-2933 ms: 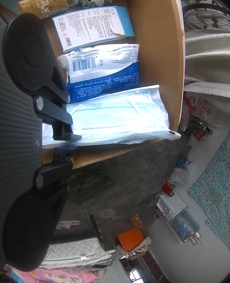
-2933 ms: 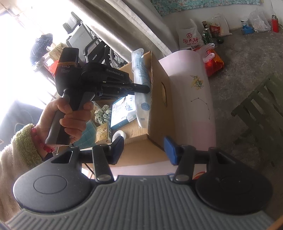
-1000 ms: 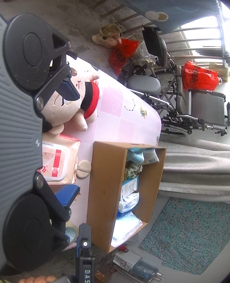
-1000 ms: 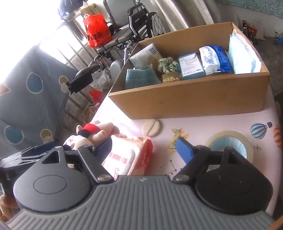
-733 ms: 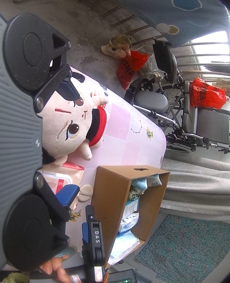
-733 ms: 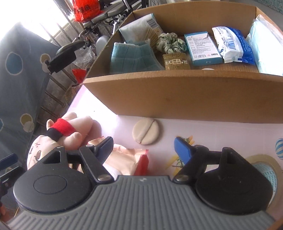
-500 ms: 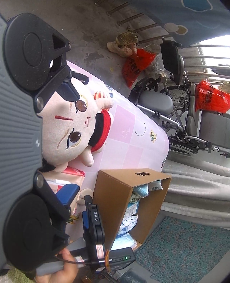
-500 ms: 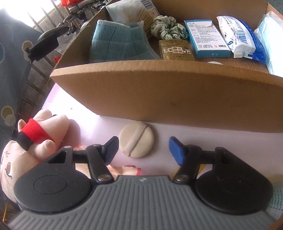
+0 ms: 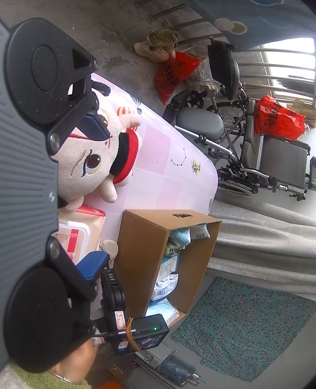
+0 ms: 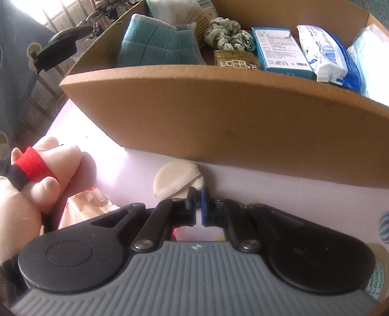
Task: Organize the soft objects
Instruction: 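Grasp the round beige puff with the right tool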
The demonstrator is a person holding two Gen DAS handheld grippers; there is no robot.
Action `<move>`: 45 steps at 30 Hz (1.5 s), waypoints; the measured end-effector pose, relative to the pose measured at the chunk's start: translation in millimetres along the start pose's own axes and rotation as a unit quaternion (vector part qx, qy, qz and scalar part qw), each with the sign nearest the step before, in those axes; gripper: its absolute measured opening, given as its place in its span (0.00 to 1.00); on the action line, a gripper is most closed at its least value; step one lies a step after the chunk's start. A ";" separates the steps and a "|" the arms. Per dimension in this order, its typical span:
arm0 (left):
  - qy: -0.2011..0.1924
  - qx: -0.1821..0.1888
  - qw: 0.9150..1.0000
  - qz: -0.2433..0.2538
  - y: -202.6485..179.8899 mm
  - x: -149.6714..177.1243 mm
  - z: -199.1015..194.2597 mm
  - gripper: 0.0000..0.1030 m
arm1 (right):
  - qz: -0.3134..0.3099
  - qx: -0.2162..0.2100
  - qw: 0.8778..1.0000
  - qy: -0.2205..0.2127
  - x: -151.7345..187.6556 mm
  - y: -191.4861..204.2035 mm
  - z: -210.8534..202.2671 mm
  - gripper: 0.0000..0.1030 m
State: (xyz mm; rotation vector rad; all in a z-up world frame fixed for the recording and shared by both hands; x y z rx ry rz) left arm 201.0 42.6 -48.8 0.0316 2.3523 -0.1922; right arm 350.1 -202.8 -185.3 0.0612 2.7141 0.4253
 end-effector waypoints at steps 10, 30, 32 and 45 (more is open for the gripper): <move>0.069 0.115 0.988 0.081 -87.4 -6.8 48.9 0.80 | 0.076 -0.074 0.994 -0.021 11.9 -29.8 -31.0 0.00; 0.266 0.096 0.955 0.092 -126.5 7.5 195.0 0.69 | 0.191 -0.166 0.967 -0.037 0.2 -56.6 -24.2 0.40; 0.273 0.091 0.953 0.091 -126.3 8.1 200.3 0.67 | 0.198 -0.173 0.964 -0.036 -0.2 -58.6 -21.8 0.40; 0.270 0.116 0.950 0.106 -135.8 6.6 204.7 0.63 | 0.281 -0.235 0.930 -0.006 2.7 -58.3 8.2 0.39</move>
Point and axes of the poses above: each gripper's, at about its wrist camera, not at the fingertips, and z roughly the way its jaws point, y to its left, x to its underside, the point moved 7 cm from there along z, roughly the way its jaws point, and after that the axes turned 7 degrees about -x, right-handed, at the moved point
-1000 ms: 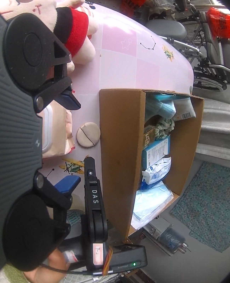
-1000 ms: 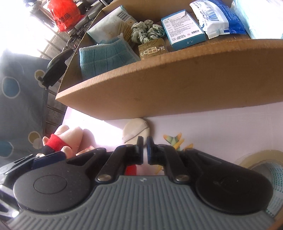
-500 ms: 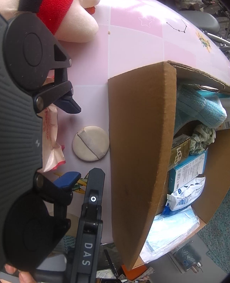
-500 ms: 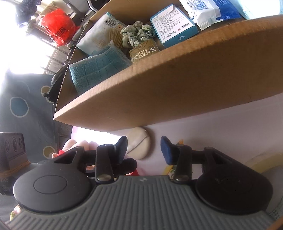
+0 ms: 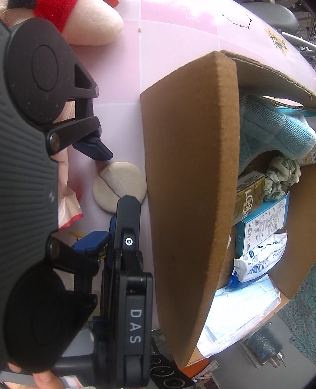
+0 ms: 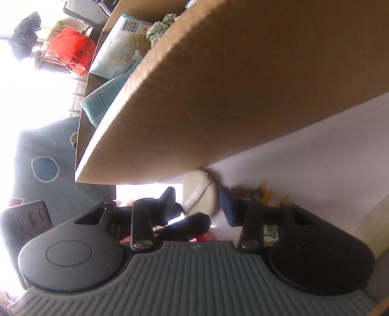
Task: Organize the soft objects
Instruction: 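Grasp the round beige puff with the right tool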
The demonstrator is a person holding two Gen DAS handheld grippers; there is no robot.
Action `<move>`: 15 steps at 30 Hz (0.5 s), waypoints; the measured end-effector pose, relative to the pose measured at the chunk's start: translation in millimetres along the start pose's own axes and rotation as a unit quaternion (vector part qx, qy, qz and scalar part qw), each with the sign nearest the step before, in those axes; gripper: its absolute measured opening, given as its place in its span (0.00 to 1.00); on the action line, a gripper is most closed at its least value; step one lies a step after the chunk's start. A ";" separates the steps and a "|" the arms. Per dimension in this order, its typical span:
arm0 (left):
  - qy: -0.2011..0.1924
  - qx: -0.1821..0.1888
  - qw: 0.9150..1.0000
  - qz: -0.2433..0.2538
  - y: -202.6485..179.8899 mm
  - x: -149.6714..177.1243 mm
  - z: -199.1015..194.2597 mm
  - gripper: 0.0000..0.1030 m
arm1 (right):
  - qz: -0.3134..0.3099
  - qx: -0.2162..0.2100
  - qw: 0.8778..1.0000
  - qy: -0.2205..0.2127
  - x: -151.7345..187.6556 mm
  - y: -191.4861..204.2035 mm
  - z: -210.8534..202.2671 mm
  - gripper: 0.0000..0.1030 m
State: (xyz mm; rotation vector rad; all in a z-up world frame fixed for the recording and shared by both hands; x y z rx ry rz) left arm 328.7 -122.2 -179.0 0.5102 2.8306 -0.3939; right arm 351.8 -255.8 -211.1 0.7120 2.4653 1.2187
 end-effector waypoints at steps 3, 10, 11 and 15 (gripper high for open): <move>0.002 0.002 1.000 0.003 -1.6 0.0 0.2 0.64 | 0.032 -0.025 0.999 0.002 -0.7 -1.1 5.1 0.41; 0.006 0.000 1.000 0.023 -3.3 0.0 1.7 0.63 | 0.055 -0.081 0.995 -0.011 -0.6 3.8 -2.9 0.41; 0.007 0.000 1.000 0.022 -3.3 0.0 2.1 0.61 | 0.055 -0.084 0.995 -0.011 -0.3 4.8 -3.0 0.41; 0.000 -0.017 0.999 0.030 -0.4 0.3 0.5 0.38 | 0.070 -0.110 0.991 -0.016 0.0 6.5 -2.0 0.41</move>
Point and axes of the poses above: each gripper's, at about its wrist camera, not at the fingertips, and z roughly the way its jaws point, y to its left, x to its underside, the point moved 7 cm from there along z, roughly the way its jaws point, and after that the axes turned 7 degrees about -x, right-handed, at the moved point
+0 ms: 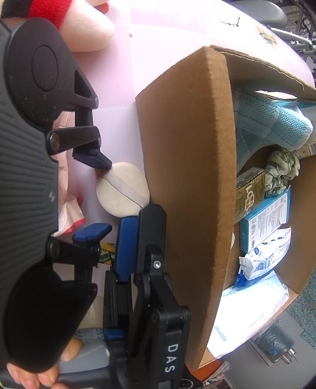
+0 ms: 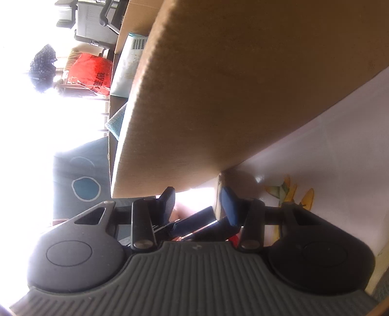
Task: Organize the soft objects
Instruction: 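Grasp the round beige puff with the right tool, then lift the beige puff with the right tool and carry it over the box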
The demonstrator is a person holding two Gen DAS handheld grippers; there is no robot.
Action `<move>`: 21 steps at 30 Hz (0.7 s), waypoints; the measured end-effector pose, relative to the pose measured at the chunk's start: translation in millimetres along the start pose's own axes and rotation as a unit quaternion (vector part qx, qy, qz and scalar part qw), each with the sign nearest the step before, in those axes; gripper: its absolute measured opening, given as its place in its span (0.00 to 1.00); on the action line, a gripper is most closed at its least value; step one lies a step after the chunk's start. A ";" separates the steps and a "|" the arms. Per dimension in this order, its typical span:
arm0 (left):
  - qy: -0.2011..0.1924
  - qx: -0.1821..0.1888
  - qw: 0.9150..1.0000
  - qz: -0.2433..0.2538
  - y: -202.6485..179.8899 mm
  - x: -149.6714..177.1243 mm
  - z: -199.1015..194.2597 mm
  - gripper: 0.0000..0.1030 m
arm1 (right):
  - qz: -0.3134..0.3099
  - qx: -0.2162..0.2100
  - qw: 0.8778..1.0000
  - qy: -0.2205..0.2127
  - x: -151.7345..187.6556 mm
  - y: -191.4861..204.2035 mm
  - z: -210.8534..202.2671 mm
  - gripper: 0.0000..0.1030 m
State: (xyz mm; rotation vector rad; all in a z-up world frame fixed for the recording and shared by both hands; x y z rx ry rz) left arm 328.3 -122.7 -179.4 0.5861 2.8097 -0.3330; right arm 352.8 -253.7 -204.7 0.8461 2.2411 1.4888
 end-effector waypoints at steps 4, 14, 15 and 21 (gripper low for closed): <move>-0.002 -0.011 1.000 0.002 6.5 0.1 -1.2 0.29 | 0.006 -0.019 1.000 -0.003 -0.8 1.4 9.8 0.41; 0.003 0.005 1.000 -0.023 12.7 -0.1 -1.0 0.29 | -0.018 0.048 0.999 0.002 2.6 -2.0 28.1 0.31; 0.002 0.004 1.000 -0.022 11.3 -0.3 -0.5 0.29 | -0.021 0.053 0.998 0.003 3.1 -2.6 28.0 0.24; 0.001 0.008 1.000 -0.025 9.4 0.8 -2.6 0.29 | -0.024 0.052 0.998 -0.002 5.6 4.0 25.7 0.05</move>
Point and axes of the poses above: each gripper's, at about its wrist camera, not at the fingertips, and z roughly the way its jaws point, y to its left, x to its underside, the point moved 7 cm from there along z, roughly the way its jaws point, and after that the axes turned 7 degrees about -x, right-handed, at the moved point
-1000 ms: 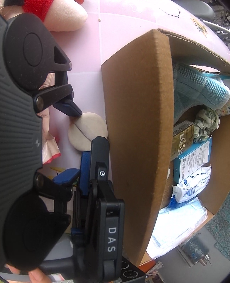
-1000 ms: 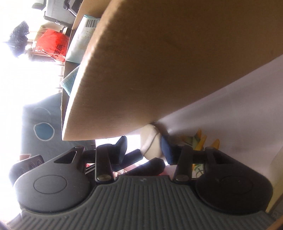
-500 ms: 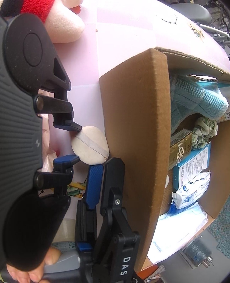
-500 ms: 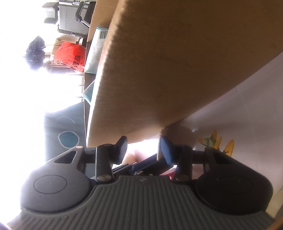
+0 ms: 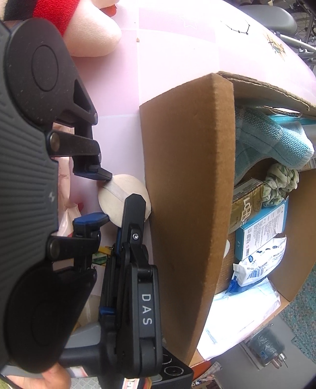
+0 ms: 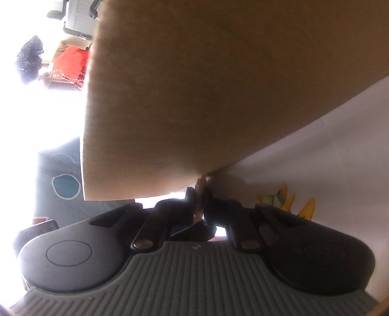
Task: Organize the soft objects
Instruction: 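Lift the beige puff with the right tool and carry it over the box, then lower the puff into the box beside the tape roll and open the right tool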
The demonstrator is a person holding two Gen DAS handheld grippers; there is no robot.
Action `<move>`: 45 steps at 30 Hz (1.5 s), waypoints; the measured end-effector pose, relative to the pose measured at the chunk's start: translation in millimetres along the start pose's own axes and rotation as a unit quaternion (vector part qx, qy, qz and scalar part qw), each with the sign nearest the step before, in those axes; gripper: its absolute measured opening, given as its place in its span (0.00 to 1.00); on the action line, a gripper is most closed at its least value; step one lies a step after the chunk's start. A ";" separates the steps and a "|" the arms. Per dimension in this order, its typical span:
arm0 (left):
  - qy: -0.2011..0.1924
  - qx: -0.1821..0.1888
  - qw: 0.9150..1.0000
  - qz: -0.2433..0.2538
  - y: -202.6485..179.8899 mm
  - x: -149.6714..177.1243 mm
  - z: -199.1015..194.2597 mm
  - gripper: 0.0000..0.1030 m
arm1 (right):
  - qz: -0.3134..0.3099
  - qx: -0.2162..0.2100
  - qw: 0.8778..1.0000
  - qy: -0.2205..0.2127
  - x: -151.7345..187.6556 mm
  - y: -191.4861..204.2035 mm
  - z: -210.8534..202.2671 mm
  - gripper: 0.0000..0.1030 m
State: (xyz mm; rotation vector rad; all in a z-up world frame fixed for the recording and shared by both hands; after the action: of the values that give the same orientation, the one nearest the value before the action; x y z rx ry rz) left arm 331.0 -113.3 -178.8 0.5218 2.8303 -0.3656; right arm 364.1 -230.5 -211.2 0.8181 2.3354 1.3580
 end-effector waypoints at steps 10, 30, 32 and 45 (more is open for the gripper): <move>-0.063 0.037 0.997 0.021 -36.8 15.1 -77.4 0.30 | -0.105 -0.036 0.994 -0.021 28.8 73.1 -70.8 0.05; -0.216 0.033 0.976 -0.013 -56.6 -60.5 -133.0 0.72 | -0.125 0.106 0.986 -0.023 -155.0 48.4 -96.3 0.05; -0.214 0.027 0.976 -0.019 -45.0 -56.2 -130.3 0.72 | -0.107 0.127 0.986 -0.010 -160.0 32.3 -78.4 0.05; -0.219 0.023 0.975 -0.043 -10.8 -41.6 -130.4 0.73 | -0.111 0.225 0.968 0.020 -190.1 2.5 -39.7 0.21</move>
State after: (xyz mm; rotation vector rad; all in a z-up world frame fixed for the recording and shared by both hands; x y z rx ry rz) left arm 340.2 -99.0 -42.5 0.2839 2.4250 -0.4957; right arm 493.2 -374.3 -191.6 0.6200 2.7151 0.7704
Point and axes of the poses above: each gripper's, at about its wrist camera, not at the fingertips, and z roughly the way its jaws point, y to its left, x to its underside, the point moved 7 cm from there along z, roughly the way its jaws point, and after that the axes turned 7 degrees about -x, right-handed, at the moved point
